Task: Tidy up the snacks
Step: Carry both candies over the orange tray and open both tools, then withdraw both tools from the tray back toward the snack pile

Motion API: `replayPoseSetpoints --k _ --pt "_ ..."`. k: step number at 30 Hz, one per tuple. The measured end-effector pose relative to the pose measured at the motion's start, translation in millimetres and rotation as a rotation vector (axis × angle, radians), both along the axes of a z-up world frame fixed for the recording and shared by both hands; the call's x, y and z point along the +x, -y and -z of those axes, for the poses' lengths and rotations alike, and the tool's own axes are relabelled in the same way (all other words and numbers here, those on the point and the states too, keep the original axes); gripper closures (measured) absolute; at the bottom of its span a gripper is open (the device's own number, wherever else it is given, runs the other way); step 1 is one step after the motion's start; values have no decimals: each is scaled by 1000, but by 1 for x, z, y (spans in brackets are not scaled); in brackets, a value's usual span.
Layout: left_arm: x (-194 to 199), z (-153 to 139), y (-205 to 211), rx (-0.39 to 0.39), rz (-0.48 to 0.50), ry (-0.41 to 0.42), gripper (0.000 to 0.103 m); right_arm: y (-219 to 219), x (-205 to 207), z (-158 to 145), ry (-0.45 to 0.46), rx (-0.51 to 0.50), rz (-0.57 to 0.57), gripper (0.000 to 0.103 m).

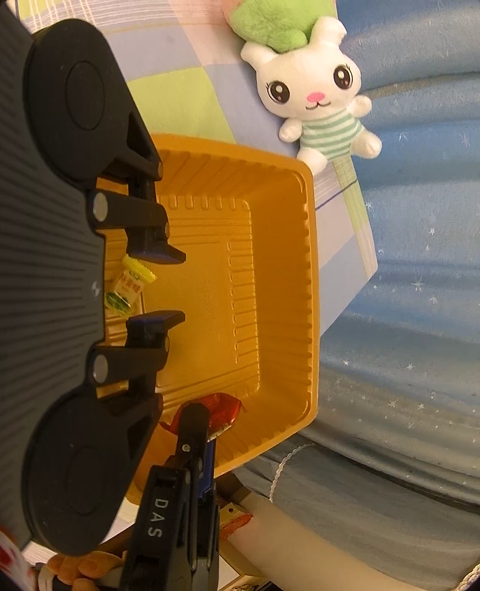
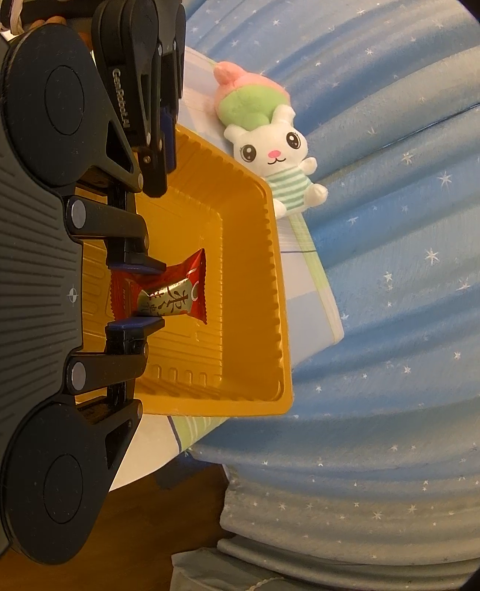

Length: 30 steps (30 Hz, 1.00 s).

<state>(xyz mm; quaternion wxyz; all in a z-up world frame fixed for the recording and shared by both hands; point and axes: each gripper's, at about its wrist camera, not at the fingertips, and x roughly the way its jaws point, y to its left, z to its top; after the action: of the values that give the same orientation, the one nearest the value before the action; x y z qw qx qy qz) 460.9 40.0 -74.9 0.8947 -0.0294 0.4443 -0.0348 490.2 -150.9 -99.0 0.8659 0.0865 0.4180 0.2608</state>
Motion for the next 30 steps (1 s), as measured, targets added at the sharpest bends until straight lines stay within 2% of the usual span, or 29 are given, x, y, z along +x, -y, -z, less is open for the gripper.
replayPoseSetpoints --k 9,13,18,23,30 --pt "-16 -9 -20 -16 -51 10 78 -9 3 -1 10 15 -27 78" --pt "-27 -13 -25 -24 -75 18 72 -12 2 -6 34 51 -23 78" --pt "-45 -20 -30 -40 -99 28 71 -9 0 -11 28 66 -17 75" --pt "-61 -26 -31 -58 -123 36 69 4 -16 -18 57 61 -6 52" --pt "-85 -39 -27 -62 -138 58 66 29 -46 -29 73 75 18 43"
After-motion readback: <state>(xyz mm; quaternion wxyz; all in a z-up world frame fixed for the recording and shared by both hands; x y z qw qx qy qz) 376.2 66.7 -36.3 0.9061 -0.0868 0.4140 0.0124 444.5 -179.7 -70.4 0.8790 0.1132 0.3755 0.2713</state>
